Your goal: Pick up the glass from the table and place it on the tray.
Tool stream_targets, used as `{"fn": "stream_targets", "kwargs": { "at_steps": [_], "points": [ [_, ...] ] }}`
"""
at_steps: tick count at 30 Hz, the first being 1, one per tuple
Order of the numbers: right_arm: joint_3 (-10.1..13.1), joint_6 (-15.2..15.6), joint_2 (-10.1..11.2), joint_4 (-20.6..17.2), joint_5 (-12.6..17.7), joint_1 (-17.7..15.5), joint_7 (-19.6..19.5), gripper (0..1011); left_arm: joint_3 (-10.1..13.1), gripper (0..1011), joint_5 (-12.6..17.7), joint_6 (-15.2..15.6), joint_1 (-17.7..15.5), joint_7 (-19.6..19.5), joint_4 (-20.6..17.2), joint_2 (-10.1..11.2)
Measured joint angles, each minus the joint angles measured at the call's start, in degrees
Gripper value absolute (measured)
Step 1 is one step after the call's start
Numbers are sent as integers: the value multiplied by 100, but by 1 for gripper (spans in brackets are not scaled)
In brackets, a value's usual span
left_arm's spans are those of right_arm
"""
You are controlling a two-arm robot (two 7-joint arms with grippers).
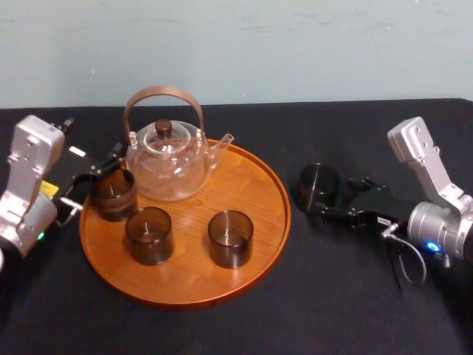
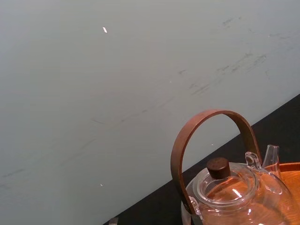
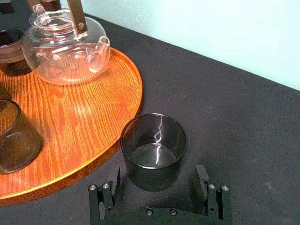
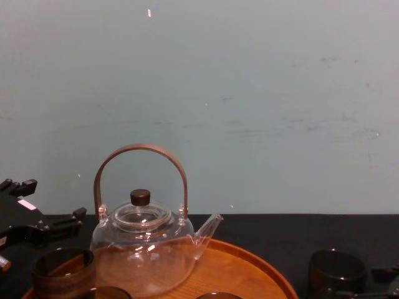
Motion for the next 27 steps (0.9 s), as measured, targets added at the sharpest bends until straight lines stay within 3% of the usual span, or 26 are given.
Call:
{"fn": "stream_targets", "kwargs": {
  "at_steps": [27],
  "points": [
    [-177, 59, -450, 527, -433, 571, 208, 1002, 0, 1002, 0, 0, 0, 0, 0, 0]
  ]
}}
